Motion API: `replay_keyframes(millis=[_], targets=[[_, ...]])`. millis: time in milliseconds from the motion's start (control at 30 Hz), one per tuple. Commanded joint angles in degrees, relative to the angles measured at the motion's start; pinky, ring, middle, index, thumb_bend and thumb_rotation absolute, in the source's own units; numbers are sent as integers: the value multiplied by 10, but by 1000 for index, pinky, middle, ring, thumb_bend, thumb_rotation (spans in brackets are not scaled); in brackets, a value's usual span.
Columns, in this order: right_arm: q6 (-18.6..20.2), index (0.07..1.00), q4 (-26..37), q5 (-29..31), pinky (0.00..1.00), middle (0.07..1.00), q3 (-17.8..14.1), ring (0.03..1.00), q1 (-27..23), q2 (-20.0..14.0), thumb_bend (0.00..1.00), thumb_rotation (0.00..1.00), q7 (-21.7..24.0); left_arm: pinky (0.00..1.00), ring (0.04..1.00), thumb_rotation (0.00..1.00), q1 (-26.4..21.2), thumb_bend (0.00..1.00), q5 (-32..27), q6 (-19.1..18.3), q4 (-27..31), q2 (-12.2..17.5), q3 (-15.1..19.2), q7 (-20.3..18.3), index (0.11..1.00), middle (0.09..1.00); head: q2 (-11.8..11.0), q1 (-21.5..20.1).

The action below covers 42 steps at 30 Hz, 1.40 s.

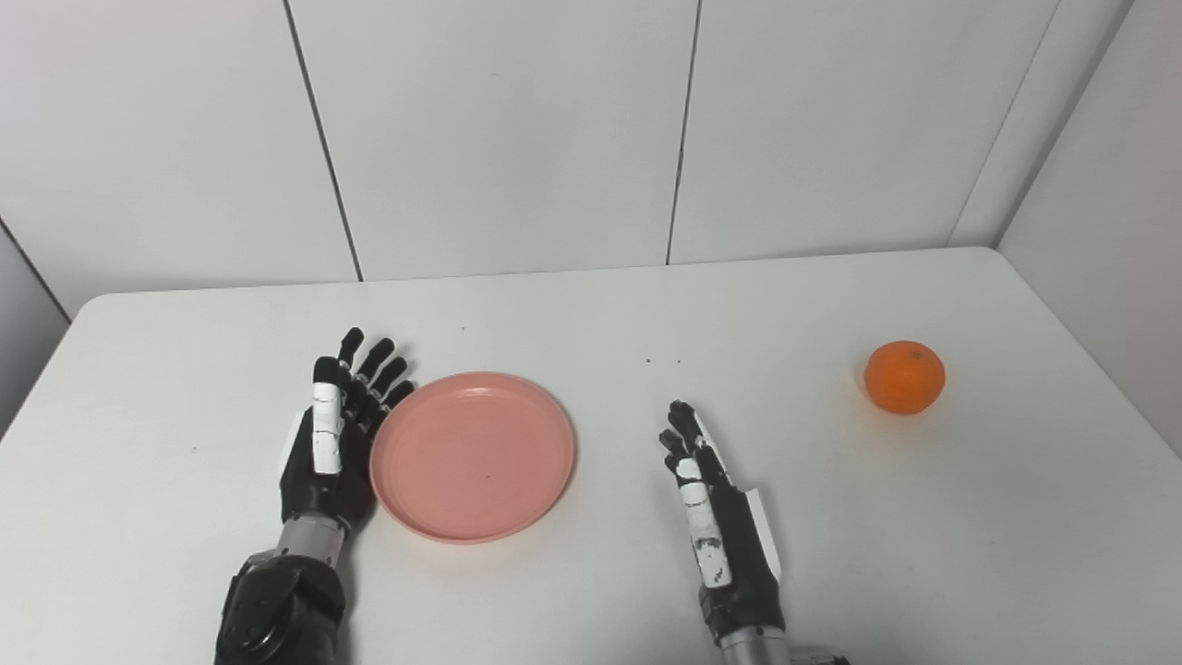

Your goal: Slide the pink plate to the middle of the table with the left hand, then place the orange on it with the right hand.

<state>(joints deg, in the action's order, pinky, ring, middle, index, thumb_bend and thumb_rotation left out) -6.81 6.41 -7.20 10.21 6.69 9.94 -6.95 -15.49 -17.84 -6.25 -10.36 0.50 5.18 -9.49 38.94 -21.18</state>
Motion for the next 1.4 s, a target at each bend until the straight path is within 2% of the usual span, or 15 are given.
replay_keyframes(millis=[0,233,833,1133,1367], targets=[[-35,924,-18,-2,938,946,3,924,0,17,794,975,-6,886,925,873,8,989,7,-15,-9,-7,-4,10,1000,938,0,-4],[-52,919,-27,-15,939,954,6,947,-2,23,744,975,-26,886,917,877,4,997,17,-17,-6,-19,-10,19,1000,941,0,-11],[-81,951,-53,-40,1000,1000,8,1000,-17,28,739,997,-83,858,902,872,-2,994,23,-26,-1,-40,-26,26,1000,926,-3,-21],[-77,939,-61,-41,1000,1000,10,1000,-24,30,724,995,-88,853,905,857,1,1000,19,-44,18,-45,-30,26,1000,929,-1,-34],[-86,934,-77,-49,1000,1000,12,1000,-32,30,703,1000,-97,834,905,868,2,988,23,-41,21,-52,-39,23,1000,929,-2,-40]])
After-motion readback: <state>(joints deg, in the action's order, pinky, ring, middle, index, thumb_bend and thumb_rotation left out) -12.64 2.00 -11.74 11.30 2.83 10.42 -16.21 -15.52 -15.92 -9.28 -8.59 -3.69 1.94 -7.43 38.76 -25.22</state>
